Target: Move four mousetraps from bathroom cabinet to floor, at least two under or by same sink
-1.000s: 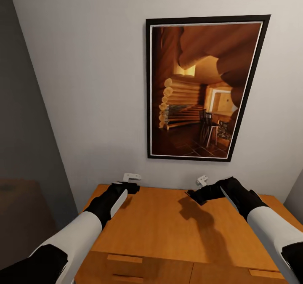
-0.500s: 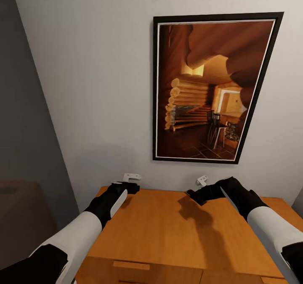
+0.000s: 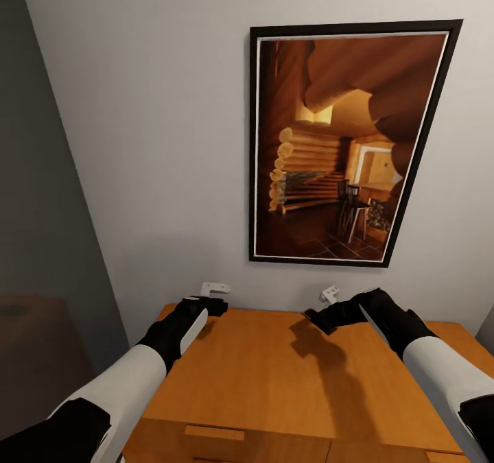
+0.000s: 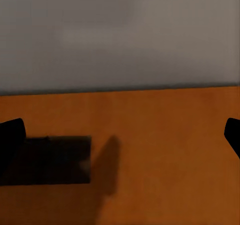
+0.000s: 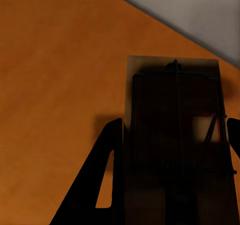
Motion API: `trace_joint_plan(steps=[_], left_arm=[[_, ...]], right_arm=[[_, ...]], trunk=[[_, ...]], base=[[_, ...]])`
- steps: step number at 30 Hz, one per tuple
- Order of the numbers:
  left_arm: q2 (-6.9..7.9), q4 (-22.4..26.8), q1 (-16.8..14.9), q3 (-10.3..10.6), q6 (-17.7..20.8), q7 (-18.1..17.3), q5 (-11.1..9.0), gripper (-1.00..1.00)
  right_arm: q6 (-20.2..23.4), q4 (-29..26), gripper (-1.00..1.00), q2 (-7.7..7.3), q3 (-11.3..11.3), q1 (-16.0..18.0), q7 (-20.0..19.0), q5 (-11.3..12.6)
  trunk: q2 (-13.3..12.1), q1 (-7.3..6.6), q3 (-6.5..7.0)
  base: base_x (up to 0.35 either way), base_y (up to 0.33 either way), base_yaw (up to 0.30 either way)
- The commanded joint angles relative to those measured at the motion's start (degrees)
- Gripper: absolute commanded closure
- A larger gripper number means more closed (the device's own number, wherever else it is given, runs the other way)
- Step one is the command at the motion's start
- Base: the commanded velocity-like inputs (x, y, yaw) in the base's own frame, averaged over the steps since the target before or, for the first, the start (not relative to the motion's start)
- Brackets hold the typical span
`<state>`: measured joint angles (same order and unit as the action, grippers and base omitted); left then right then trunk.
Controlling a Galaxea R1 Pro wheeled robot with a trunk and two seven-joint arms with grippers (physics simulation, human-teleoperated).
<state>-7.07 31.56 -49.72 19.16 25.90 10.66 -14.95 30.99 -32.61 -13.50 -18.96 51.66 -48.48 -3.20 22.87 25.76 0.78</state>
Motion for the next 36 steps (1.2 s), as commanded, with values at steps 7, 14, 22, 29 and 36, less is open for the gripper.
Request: trace_joint_plan(steps=[7, 14, 22, 29, 36], left_arm=[[0.58, 0.06, -0.02, 0.35, 0.2, 0.48, -0.61, -1.0], [0.96, 0.08, -0.02, 0.31, 0.2, 0.34, -0.69, -1.0], [0.87, 0.03, -0.02, 0.4, 0.19, 0.33, -0.76, -1.0], [2.59, -0.27, -0.02, 0.23, -0.22, -0.11, -0.84, -1.0], [2.98, 0.06, -0.02, 3.68, -0.96, -9.07, -0.22, -1.0]], right_arm=[[0.3, -0.09, 1.0, -0.04, -0.11, 0.02, -0.29, -0.31], [0.3, -0.09, 1.0, -0.04, -0.11, 0.02, -0.24, -0.32], [0.23, 0.19, 1.0, -0.32, -0.1, 0.02, -0.29, -0.16], [0.27, 1.0, 1.0, -0.51, 0.05, 0.02, 0.04, -0.39], [0.56, 0.99, 1.0, -0.42, 0.31, 0.02, 2.68, -0.16]], trunk=[[0.05, 0.02, -0.03], [0.05, 0.02, -0.03], [0.05, 0.02, -0.03], [0.05, 0.02, -0.03], [0.05, 0.02, -0.03]], base=[[0.0, 0.0, 0.0], [0.0, 0.059, 0.0], [0.0, 0.098, 0.0], [0.0, 0.004, 0.0], [0.0, 0.0, 0.0]])
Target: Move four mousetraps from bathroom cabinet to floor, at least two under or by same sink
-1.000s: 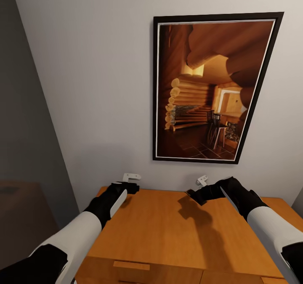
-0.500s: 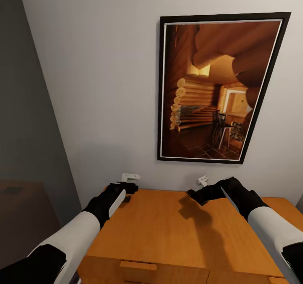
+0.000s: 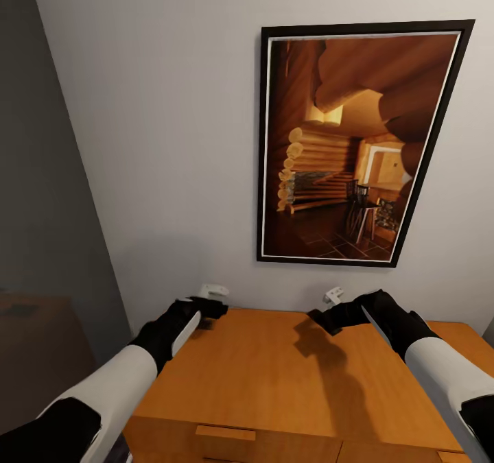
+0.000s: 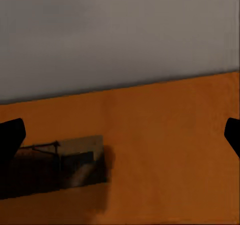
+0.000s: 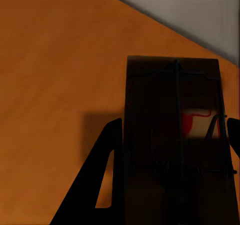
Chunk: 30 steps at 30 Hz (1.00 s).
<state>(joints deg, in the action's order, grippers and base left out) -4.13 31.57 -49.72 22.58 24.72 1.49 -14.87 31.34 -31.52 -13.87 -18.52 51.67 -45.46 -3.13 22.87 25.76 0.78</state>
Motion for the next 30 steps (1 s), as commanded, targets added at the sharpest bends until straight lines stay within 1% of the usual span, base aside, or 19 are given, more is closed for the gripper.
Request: trace_joint_plan(steps=[1, 4, 5, 6, 7, 10, 13, 14, 15, 17, 18, 19, 21, 22, 23, 24, 27, 28, 30], left_arm=[[0.05, 0.09, -0.03, 2.55, 0.08, -0.65, 0.64, -1.0], [0.04, 0.06, -0.03, 11.24, -0.13, -1.74, 4.61, -1.0], [0.03, 0.04, -0.03, 12.6, -0.14, -1.83, 5.07, -1.0], [0.05, 0.04, -0.03, 14.94, -0.18, -1.96, 5.72, -1.0], [0.06, 0.07, -0.03, 16.66, -0.22, -2.05, 6.13, -1.0], [0.13, 0.13, -0.03, 18.94, -0.28, -2.11, 6.83, -1.0], [1.63, 0.33, -0.03, 22.54, -1.18, -4.18, 7.25, -1.0], [2.48, 0.42, -0.03, 25.23, -1.58, -6.38, 7.32, -1.0], [2.7, 0.44, -0.03, 26.28, -1.69, -7.13, 7.36, -1.0], [3.37, 0.46, -0.03, 30.24, -2.71, -9.14, 7.47, -1.0], [3.74, 0.45, -0.03, 31.57, -3.52, -9.64, 7.51, -1.0], [4.44, 0.43, -0.03, 32.82, -4.62, -10.08, 7.54, -1.0], [5.62, 0.39, -0.03, 33.53, -5.34, -10.31, 7.53, -1.0], [8.0, 0.42, -0.03, 33.98, -6.51, -10.52, 7.46, -1.0], [8.69, 0.44, -0.03, 34.04, -7.09, -10.56, 7.45, -1.0], [10.03, 0.45, -0.03, 34.13, -8.7, -10.65, 7.42, -1.0], [13.56, 0.49, -0.03, 34.04, -15.18, -11.72, 7.2, -1.0], [15.15, 0.5, -0.03, 33.83, -17.7, -13.49, 7.05, -1.0], [17.25, 0.54, -0.03, 33.05, -20.06, -17.72, 6.95, -1.0]], right_arm=[[0.17, -0.07, 1.0, -0.03, -0.13, 0.01, -0.11, -0.16], [0.08, -0.04, 1.0, 0.12, -0.12, 0.01, 1.3, -0.07], [0.07, -0.04, 1.0, 0.16, -0.12, 0.01, 1.66, -0.06], [0.05, -0.04, 1.0, 0.22, -0.11, 0.01, 2.45, -0.03], [0.05, -0.03, 1.0, 0.28, -0.11, 0.01, 3.24, 0.01], [0.09, 0.0, 1.0, 0.41, -0.11, 0.01, 4.42, 0.14], [0.12, 0.12, 1.0, 0.53, -0.11, 0.01, 4.96, 0.21], [0.12, 0.13, 1.0, 0.56, -0.11, 0.01, 5.04, 0.22], [0.12, 0.13, 1.0, 0.57, -0.11, 0.01, 5.05, 0.22], [0.31, 0.14, 1.0, 0.58, -0.11, 0.01, 5.06, 0.23], [0.37, 0.14, 1.0, 0.59, -0.11, 0.01, 5.05, 0.26], [0.42, 0.14, 1.0, 0.62, -0.11, 0.01, 5.04, 0.29], [0.37, 0.23, 1.0, 0.71, -0.11, -0.08, 4.99, 0.3], [0.2, 0.72, 1.0, 0.89, -0.13, -0.18, 4.9, 0.31], [0.17, 0.83, 1.0, 0.96, -0.14, -0.19, 4.87, 0.31], [0.12, 0.99, 1.0, 1.08, -0.16, -0.21, 4.84, 0.3], [0.06, 1.21, 1.0, 1.65, -0.19, -0.27, 4.85, 0.25], [0.04, 1.28, 1.0, 1.84, -0.2, -0.27, 4.87, 0.24], [0.04, 1.33, 1.0, 2.08, -0.2, -0.29, 4.91, 0.23]], trunk=[[0.05, 0.02, -0.03], [0.05, 0.02, -0.03], [0.05, 0.02, -0.03], [0.05, 0.02, -0.03], [0.05, 0.02, -0.03], [0.05, 0.02, -0.03], [0.05, 0.02, -0.03], [0.05, 0.02, -0.03], [0.05, 0.02, -0.03], [0.05, 0.02, -0.03], [0.05, 0.02, -0.03], [0.05, 0.02, -0.03], [0.05, 0.02, -0.03], [0.05, 0.02, -0.03], [0.05, 0.02, -0.03], [0.05, 0.02, -0.03], [0.05, 0.02, -0.03], [0.05, 0.02, -0.03], [0.05, 0.02, -0.03]], base=[[0.0, 0.0, 0.0], [0.0, 0.0, 0.0], [0.0, 0.0, 0.0], [0.0, 0.0, 0.0], [0.0, 0.0, 0.0], [0.0, 0.0, 0.0], [0.0, 0.0, 0.0], [0.0, 0.0, 0.0], [0.0, 0.0, 0.0], [0.0, 0.0, 0.0], [0.0, 0.0, 0.0], [0.0, 0.0, 0.0], [0.0, 0.0, 0.0], [0.0, 0.0, 0.0], [0.0, 0.0, 0.0], [0.0, 0.0, 0.0], [0.0, 0.0, 0.0], [0.0, 0.0, 0.0], [0.0, 0.0, 0.0]])
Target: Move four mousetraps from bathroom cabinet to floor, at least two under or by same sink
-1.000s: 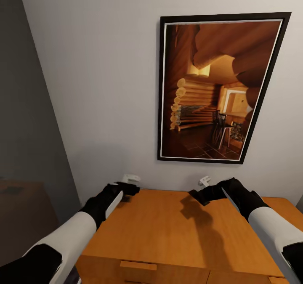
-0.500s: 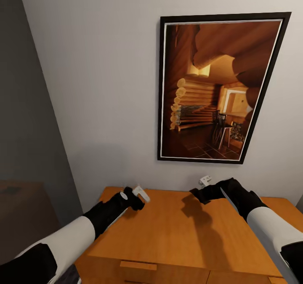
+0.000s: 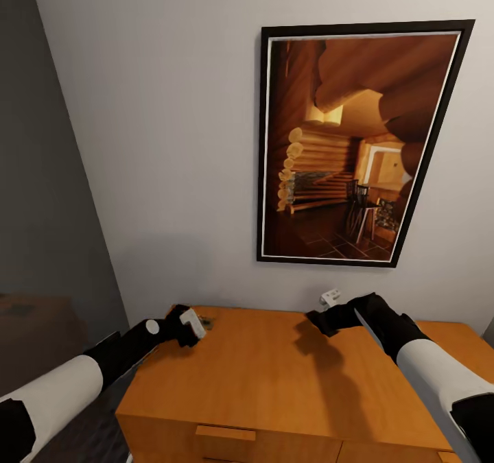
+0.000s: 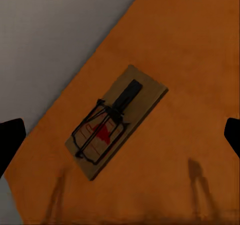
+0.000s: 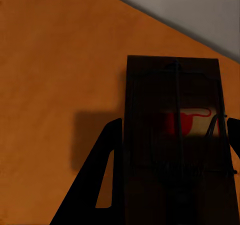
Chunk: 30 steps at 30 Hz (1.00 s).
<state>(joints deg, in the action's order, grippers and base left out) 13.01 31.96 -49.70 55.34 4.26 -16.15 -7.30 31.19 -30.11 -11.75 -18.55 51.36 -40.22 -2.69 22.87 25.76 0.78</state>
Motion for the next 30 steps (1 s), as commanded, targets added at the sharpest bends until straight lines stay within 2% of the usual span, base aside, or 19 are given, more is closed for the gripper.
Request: trace_joint_plan(steps=[1, 2, 4, 5, 6, 8, 10, 12, 19, 24, 30], left_arm=[[0.59, 0.16, -0.04, -0.16, -0.18, -1.36, -0.64, -1.0], [1.42, 0.19, -0.04, -1.46, -1.42, -3.87, -0.66, -1.0], [2.45, 0.22, -0.04, -5.5, -4.01, -8.59, -0.63, -1.0], [2.7, 0.25, -0.04, -7.63, -4.89, -10.79, -0.54, -1.0], [2.78, 0.26, -0.04, -8.56, -5.21, -11.82, -0.5, -1.0], [2.9, 0.27, -0.04, -11.25, -6.03, -16.36, -0.34, -1.0], [2.68, 0.29, -0.04, -12.14, -6.25, -20.24, -0.24, -1.0], [2.81, 0.29, -0.04, -12.41, -6.18, -22.45, -0.19, -1.0], [2.83, 0.29, -0.04, -12.62, -5.73, -26.66, -0.1, -1.0], [3.19, 0.29, -0.06, -12.91, -5.64, -30.92, 0.06, -1.0], [4.27, 0.71, -0.19, -13.62, -5.47, -31.68, 0.09, -1.0]], right_arm=[[0.2, -0.1, 1.0, 0.03, -0.17, 0.03, -0.32, -0.21], [0.19, -0.09, 1.0, 0.17, -0.17, 0.04, -0.31, -0.21], [0.19, -0.07, 1.0, 0.58, -0.17, 0.05, -0.27, -0.21], [0.19, -0.06, 1.0, 0.79, -0.17, 0.04, -0.25, -0.21], [0.19, -0.06, 1.0, 0.87, -0.17, 0.04, -0.24, -0.21], [0.19, -0.05, 1.0, 1.12, -0.19, 0.01, -0.16, -0.21], [0.19, -0.04, 1.0, 1.3, -0.23, 0.02, -0.13, -0.26], [0.19, -0.04, 1.0, 1.35, -0.22, 0.03, -0.14, -0.24], [0.19, -0.02, 1.0, 1.48, -0.26, 0.0, -0.06, -0.22], [0.12, 0.57, 1.0, 1.54, -0.19, -0.03, -0.11, -0.21], [0.11, 0.73, 1.0, 1.55, -0.19, -0.03, -0.12, -0.18]], trunk=[[0.05, 0.03, -0.03], [0.05, 0.03, -0.03], [0.05, 0.03, -0.03], [0.05, 0.03, -0.03], [0.05, 0.03, -0.03], [0.05, 0.03, -0.03], [0.05, 0.03, -0.03], [0.05, 0.03, -0.03], [0.05, 0.03, -0.03], [0.05, 0.03, -0.03], [0.05, 0.03, -0.03]], base=[[0.0, 0.0, 0.0], [0.0, 0.0, 0.0], [0.0, 0.0, 0.0], [0.0, 0.0, 0.0], [0.0, 0.0, 0.0], [0.0, 0.0, 0.0], [0.0, 0.0, 0.0], [0.0, 0.0, 0.0], [0.0, 0.0, 0.0], [0.0, 0.0, 0.0], [0.0, 0.0, 0.0]])
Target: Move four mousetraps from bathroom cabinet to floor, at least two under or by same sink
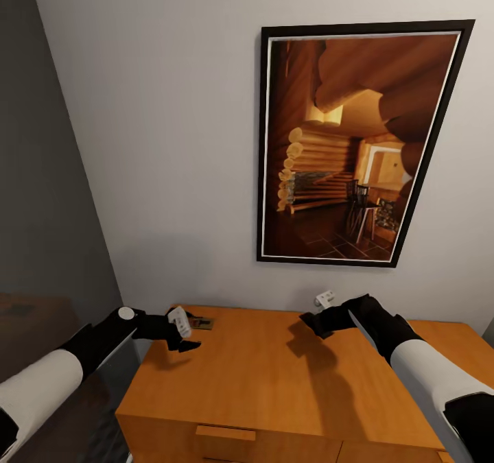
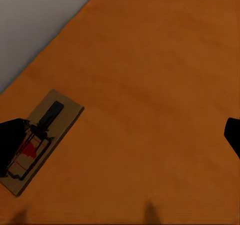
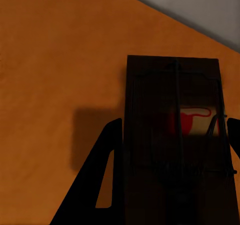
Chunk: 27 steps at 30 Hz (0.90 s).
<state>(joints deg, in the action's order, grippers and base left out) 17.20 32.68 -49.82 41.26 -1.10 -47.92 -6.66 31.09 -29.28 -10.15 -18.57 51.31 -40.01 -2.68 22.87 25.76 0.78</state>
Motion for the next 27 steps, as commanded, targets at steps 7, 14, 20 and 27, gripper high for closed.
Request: trace_joint_plan(steps=[7, 14, 20, 27], left_arm=[[0.35, 2.45, -0.1, -0.73, 4.17, 0.06, -0.63, -1.0], [0.46, 3.26, -0.1, -1.0, 4.88, 0.06, -0.64, -1.0], [0.46, 3.27, -0.1, -1.01, 4.88, 0.1, -0.64, -1.0], [0.46, 3.27, -0.1, -1.01, 4.88, 0.11, -0.57, -1.0]], right_arm=[[0.2, -0.01, 1.0, 0.02, -0.22, 0.02, -0.32, -0.22], [0.2, 0.02, 1.0, 0.39, -0.18, 0.02, -0.33, -0.22], [0.2, 0.02, 1.0, 0.4, -0.15, 0.02, -0.33, -0.22], [0.2, 0.02, 1.0, 0.4, -0.15, 0.02, -0.33, -0.22]], trunk=[[0.05, 0.03, -0.03], [0.05, 0.03, -0.03], [0.05, 0.03, -0.03], [0.05, 0.03, -0.03]], base=[[0.0, 0.0, 0.0], [0.0, 0.0, 0.0], [0.0, 0.0, 0.0], [0.0, 0.0, 0.0]])
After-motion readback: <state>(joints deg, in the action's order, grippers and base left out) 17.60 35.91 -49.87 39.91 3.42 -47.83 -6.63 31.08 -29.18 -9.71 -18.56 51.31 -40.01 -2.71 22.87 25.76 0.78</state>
